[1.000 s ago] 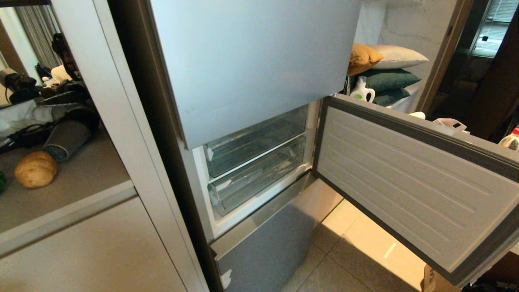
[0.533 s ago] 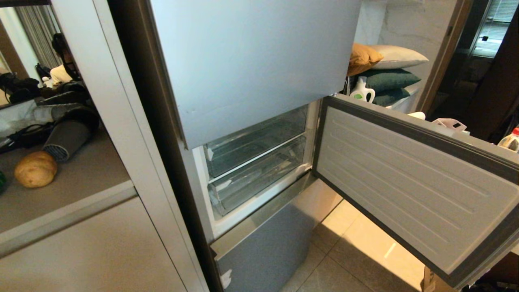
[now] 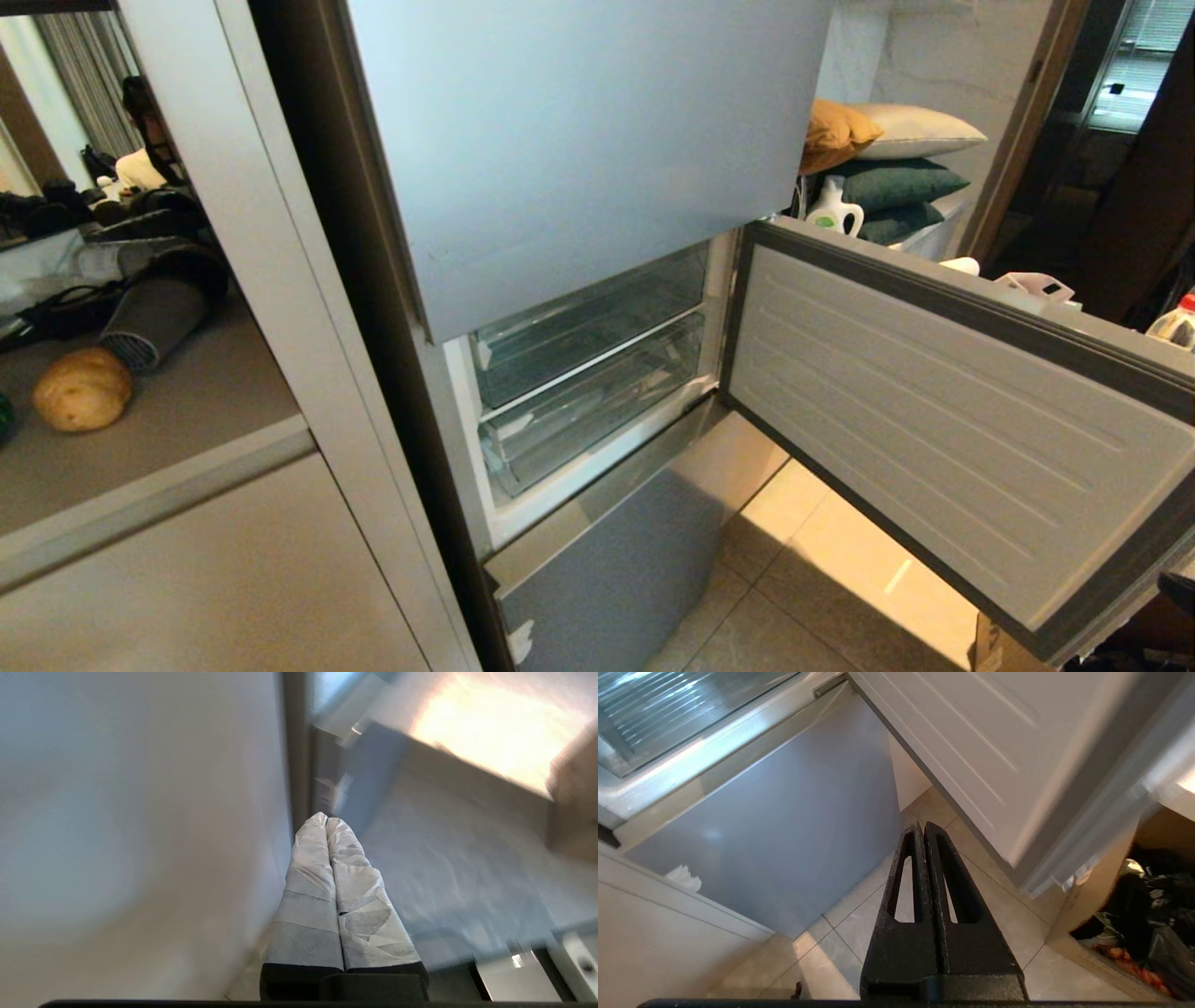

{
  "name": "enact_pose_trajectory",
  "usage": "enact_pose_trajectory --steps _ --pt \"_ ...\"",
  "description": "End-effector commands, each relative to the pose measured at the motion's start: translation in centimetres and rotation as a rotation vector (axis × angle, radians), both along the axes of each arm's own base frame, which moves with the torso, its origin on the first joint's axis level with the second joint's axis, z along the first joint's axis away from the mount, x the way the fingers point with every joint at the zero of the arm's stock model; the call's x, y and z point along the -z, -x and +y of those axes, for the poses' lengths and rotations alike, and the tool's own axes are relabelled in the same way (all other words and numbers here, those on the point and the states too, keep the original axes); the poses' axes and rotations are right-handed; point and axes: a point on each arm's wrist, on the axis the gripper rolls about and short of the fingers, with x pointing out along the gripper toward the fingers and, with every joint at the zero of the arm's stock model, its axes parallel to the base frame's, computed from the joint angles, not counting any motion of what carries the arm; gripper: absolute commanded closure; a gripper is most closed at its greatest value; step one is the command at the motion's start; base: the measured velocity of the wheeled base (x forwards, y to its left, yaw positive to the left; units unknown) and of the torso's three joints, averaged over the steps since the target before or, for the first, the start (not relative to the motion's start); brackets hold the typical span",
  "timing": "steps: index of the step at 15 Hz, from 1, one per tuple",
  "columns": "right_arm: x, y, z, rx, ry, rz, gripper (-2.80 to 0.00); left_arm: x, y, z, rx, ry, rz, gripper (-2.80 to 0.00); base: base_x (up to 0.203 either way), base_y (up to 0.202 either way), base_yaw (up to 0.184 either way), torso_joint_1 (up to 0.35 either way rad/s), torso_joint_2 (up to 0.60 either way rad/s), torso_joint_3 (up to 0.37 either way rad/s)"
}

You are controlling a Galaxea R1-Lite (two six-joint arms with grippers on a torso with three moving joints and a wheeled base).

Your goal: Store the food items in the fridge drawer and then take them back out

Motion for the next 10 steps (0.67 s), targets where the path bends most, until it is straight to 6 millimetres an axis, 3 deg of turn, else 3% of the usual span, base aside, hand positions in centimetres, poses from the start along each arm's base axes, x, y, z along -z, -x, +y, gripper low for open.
enact_pose_trajectory --steps 1,3,7,10 --pt "0.9 -3.8 0.0 0.0 -0.005 0.12 0.0 0.1 0.2 0.0 -0.154 -0.024 -0.018 0.0 0.0 0.0 0.0 0.0 0.0 0.0" --pt "1.5 -5.1 0.0 -0.016 -0.012 0.127 0.0 0.2 0.2 -0.1 -0.162 -0.057 -0.024 0.0 0.0 0.0 0.0 0.0 0.0 0.0" --pt "2.6 -4.6 0.2 -0.074 -0.033 0.15 0.0 0.2 0.2 -0.1 0.014 -0.047 -0.033 0.0 0.0 0.0 0.0 0.0 0.0 0.0" --pt "2.7 -4.4 0.1 -0.067 -0.037 0.148 0.0 0.3 0.7 0.0 -0.047 -0.028 -0.095 0.0 0.0 0.0 0.0 0.0 0.0 0.0"
